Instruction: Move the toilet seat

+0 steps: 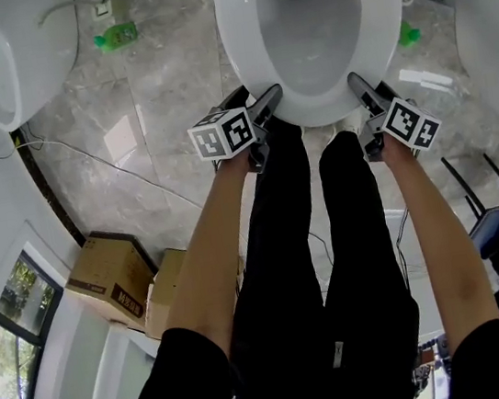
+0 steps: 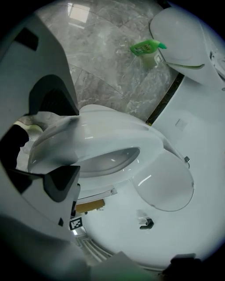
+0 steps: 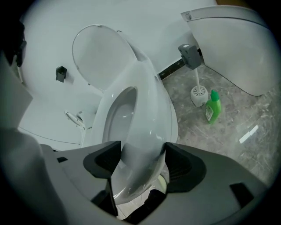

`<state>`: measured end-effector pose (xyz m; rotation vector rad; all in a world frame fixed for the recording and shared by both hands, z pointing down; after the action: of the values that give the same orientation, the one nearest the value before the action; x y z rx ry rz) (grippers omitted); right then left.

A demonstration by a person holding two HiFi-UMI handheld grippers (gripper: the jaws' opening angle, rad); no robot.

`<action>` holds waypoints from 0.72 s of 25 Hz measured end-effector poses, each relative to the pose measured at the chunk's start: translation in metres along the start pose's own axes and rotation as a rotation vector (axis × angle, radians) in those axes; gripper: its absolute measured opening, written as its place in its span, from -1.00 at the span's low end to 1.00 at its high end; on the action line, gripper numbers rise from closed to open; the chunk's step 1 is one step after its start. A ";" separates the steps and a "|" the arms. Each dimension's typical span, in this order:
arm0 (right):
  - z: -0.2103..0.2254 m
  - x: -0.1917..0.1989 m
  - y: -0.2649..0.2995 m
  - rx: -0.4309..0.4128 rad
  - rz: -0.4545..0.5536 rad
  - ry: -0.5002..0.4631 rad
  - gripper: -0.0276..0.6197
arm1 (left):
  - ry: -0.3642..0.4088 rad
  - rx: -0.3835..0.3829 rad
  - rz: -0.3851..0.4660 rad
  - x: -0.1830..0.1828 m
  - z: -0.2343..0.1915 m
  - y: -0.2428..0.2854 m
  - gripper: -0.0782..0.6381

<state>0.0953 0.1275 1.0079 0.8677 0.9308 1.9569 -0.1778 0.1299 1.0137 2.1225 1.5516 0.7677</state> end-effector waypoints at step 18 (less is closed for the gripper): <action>-0.001 -0.002 -0.015 0.013 -0.019 0.073 -0.01 | -0.053 -0.066 0.062 -0.003 0.023 -0.008 0.15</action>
<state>0.1008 0.1316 0.9947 0.7962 0.9914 1.9795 -0.1697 0.1292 0.9908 2.1346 1.4199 0.7663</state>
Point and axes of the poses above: the fingertips, and each gripper's own axes: y forward along the fingers, z to its right, x out of its underside, the point moved 5 cm from there along -y, backward along the fingers, and after that the axes turned 9 degrees about x, right-handed, at the moved point
